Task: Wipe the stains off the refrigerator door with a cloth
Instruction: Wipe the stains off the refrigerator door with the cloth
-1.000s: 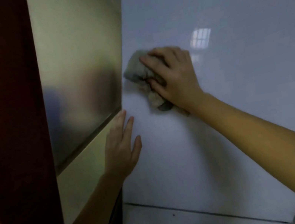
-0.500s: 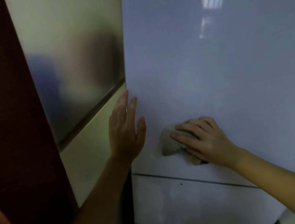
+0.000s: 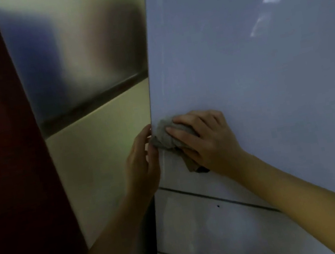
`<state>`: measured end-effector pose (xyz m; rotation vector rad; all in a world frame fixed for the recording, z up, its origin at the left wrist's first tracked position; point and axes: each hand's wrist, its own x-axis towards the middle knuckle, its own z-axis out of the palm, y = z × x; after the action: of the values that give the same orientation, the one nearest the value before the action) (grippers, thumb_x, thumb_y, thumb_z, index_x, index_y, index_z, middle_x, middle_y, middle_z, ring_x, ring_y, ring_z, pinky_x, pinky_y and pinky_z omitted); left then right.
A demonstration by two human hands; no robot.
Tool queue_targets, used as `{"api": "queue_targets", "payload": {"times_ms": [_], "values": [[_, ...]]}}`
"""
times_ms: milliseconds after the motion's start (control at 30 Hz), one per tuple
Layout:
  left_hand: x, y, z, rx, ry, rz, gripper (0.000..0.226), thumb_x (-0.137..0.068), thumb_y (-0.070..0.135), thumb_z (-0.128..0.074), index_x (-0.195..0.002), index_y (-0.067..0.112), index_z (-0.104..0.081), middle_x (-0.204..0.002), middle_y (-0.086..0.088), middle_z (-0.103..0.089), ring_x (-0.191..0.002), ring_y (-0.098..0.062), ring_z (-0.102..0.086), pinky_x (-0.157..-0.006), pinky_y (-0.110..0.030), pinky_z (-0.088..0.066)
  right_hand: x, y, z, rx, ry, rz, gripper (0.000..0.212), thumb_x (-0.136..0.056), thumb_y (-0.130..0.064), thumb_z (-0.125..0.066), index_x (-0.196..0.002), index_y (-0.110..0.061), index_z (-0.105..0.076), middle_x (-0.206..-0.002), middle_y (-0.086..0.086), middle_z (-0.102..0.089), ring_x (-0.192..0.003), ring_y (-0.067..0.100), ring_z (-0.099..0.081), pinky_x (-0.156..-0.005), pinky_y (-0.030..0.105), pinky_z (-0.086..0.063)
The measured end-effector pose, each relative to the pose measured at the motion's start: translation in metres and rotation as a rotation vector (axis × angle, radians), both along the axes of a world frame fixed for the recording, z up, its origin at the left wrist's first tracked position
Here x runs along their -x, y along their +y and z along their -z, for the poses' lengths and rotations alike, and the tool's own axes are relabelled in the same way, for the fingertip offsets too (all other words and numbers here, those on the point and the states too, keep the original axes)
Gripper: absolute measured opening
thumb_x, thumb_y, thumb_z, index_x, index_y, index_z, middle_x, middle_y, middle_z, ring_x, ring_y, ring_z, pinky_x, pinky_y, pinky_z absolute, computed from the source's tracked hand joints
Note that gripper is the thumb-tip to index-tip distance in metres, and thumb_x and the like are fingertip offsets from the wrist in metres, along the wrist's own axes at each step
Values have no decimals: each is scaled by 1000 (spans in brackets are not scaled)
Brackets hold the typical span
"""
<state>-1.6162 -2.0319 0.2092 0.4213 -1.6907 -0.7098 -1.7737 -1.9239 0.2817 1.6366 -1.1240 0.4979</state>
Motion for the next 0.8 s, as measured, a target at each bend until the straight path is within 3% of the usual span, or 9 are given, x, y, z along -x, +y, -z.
{"api": "queue_targets", "payload": {"times_ms": [100,233,367,533,600,700,800], "values": [[1,3,26,-31,30,-1,49,-105,36,-35,-140,7,-55,-130,-6,-66,-118,-17,-64,-97,-37,-55,2,4,30,-1,22,4,30,-100,-28,-64,-127,-19,-71,-126,8,-70,-113,28,-60,-92,41,-43],[0,14,57,-177,-33,-44,48,-103,46,-34,-137,21,-57,-121,4,-69,-111,-11,-66,-93,-36,-56,3,13,31,36,10,12,29,-99,-25,-65,-126,-18,-71,-124,9,-69,-112,29,-58,-90,43,-43],[-2,29,69,-279,-85,-16,23,-109,29,-40,-118,28,-61,-99,16,-66,-90,10,-62,-74,-5,-46,2,10,-5,92,-9,36,31,-98,-26,-64,-127,-17,-69,-127,10,-66,-114,31,-55,-89,44,-41],[1,33,74,-287,-108,-54,29,-108,19,-45,-85,4,-56,-66,-2,-44,-60,1,-47,-56,-8,-38,-5,-6,-6,125,-36,46,35,-97,-29,-66,-130,-17,-68,-129,10,-66,-115,30,-54,-90,43,-40],[5,27,81,-307,-82,-57,32,-107,20,-46,-84,0,-57,-69,-15,-51,-61,-4,-47,-55,-10,-38,-3,-5,20,87,6,22,33,-98,-27,-65,-129,-17,-69,-127,10,-67,-113,29,-54,-89,42,-40],[10,20,91,-297,-36,-58,28,-106,17,-48,-87,1,-62,-75,-12,-61,-64,-1,-51,-58,-8,-39,4,8,68,-11,104,8,30,-98,-24,-65,-128,-18,-70,-125,9,-69,-108,30,-62,-87,41,-45],[14,13,98,-275,-7,-40,33,-107,21,-48,-82,2,-59,-75,-20,-59,-63,-8,-48,-57,-14,-36,12,23,93,-72,162,15,28,-97,-24,-67,-124,-19,-72,-124,7,-70,-105,29,-67,-86,40,-46]]}}
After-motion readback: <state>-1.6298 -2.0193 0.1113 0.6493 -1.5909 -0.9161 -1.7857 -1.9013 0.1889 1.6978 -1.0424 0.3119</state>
